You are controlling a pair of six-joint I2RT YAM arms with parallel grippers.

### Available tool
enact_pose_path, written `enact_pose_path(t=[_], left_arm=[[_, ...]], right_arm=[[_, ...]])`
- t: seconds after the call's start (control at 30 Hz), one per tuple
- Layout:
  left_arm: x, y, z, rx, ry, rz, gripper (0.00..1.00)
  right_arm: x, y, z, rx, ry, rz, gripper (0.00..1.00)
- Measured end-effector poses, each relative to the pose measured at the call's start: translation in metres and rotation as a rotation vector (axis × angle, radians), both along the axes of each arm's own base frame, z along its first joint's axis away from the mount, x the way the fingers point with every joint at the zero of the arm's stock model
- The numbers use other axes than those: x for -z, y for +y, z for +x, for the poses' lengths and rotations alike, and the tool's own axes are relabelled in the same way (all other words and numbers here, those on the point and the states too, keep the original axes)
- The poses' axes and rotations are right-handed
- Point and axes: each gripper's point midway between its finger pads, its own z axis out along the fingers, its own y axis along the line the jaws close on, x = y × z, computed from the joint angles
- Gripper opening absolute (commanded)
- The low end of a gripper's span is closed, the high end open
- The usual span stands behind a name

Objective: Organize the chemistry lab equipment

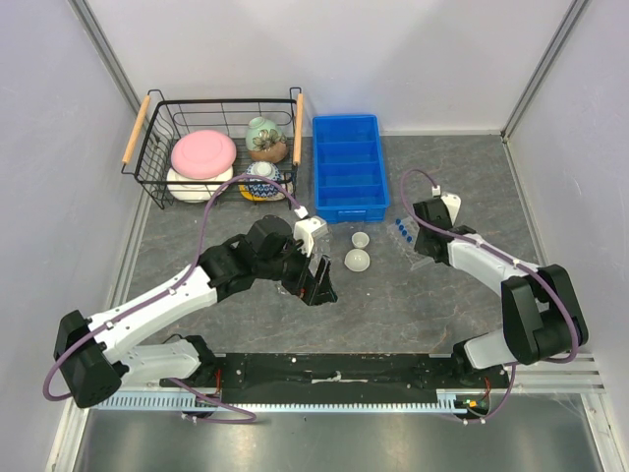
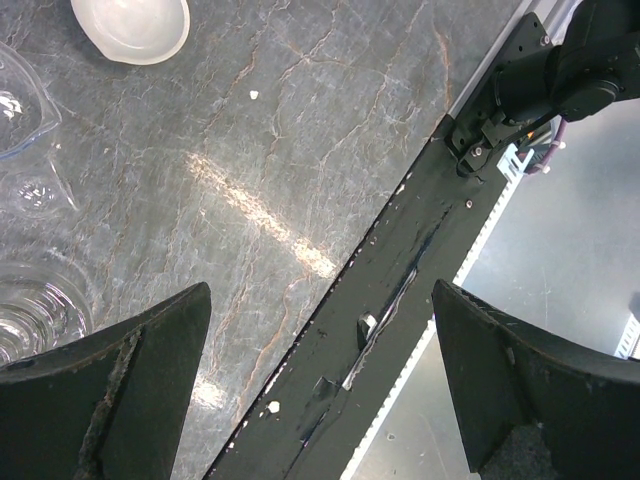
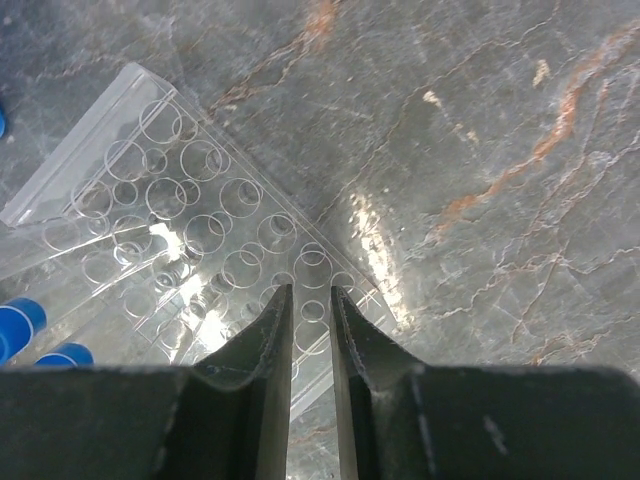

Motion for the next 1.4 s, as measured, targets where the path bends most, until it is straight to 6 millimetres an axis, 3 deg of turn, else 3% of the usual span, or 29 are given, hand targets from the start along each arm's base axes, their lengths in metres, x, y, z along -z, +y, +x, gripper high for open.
enact_pose_path(t=[0.57,1.4], left_arm=[[-0.005,0.002,-0.002,0.0,-0.012,-0.014,0.98],[-0.026,0.004,-0.019,0.06,-0.029,-0.105,0.98]], right_arm=[[-0.001,-0.046,0.017,0.162,0.006,-0.041,0.24],[-0.001,-0.15,0.03,0.441,0.029,-0.081,0.24]])
